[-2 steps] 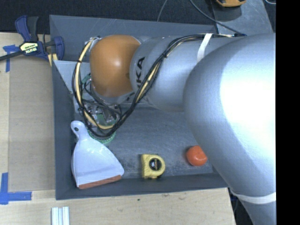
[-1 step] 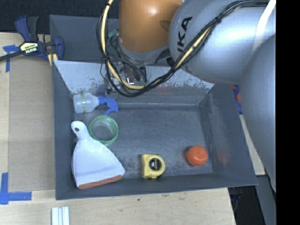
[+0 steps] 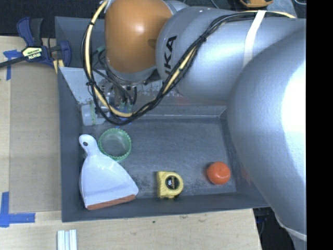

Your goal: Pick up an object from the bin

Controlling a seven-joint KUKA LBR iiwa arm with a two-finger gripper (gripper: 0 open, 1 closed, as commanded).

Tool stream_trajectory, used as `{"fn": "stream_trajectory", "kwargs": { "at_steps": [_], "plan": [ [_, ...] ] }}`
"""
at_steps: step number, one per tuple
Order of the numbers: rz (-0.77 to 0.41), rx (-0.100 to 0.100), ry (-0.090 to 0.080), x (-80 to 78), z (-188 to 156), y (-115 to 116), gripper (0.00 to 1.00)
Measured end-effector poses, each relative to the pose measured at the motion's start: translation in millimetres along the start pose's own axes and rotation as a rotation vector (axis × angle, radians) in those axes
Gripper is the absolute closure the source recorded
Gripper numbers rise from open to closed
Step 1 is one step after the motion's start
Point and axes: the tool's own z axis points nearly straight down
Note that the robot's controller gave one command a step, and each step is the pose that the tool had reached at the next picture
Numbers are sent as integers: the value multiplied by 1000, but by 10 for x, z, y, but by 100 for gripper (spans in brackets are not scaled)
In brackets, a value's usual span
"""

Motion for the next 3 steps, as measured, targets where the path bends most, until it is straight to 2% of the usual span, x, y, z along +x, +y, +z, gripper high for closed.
{"fn": "stream_trajectory", "kwargs": {
  "at_steps": [1,2,3],
  "plan": [
    [46,3,5,3,848,-323,100],
    [36,-3,-7,-65,-459,-82,100],
    [12,1,-7,-108,-24,-856,100]
  ]
}}
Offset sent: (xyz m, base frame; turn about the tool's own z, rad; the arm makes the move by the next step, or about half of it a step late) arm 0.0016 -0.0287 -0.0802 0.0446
